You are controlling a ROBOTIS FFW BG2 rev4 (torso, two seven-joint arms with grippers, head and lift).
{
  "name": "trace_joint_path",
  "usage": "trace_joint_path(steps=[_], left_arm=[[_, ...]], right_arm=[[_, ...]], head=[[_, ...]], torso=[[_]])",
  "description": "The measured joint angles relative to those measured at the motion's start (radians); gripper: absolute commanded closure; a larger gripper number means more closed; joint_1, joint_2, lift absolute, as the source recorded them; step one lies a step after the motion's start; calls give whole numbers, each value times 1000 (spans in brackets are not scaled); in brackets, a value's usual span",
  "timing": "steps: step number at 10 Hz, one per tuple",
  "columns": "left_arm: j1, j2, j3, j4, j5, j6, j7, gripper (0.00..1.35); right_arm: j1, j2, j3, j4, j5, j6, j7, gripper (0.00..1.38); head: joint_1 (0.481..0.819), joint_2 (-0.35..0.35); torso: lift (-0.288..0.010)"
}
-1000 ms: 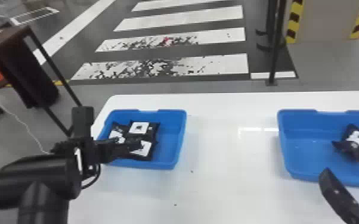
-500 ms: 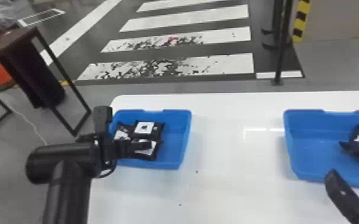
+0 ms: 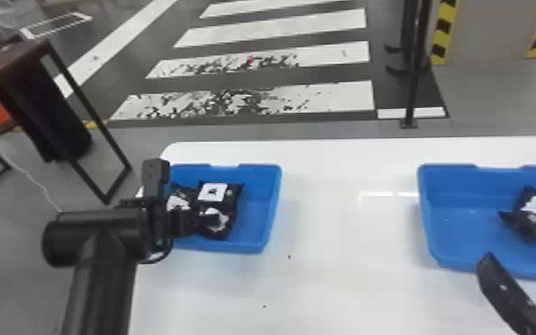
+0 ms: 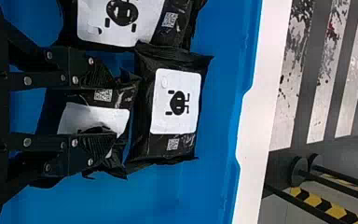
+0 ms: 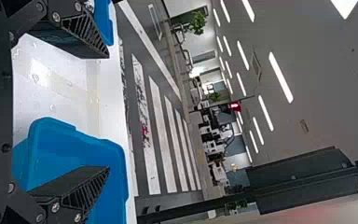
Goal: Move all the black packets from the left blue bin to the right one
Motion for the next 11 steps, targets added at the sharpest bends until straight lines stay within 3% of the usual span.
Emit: trace_joint_path(steps=[3, 7, 11], left_arm=[[67, -3, 13, -93, 56, -35, -36, 1211], [235, -15, 44, -429, 195, -44, -52, 1211], [307, -25, -89, -562, 365, -101, -69, 1211]], right_arm=[[-1, -2, 0, -2, -3, 2, 0, 182], [-30, -4, 0, -5, -18, 15, 14, 186], [-85, -10, 24, -4, -63, 68, 54, 188]], head=[[695, 255], [695, 214], [695, 91]], torso=[[-140], [-140], [-140]])
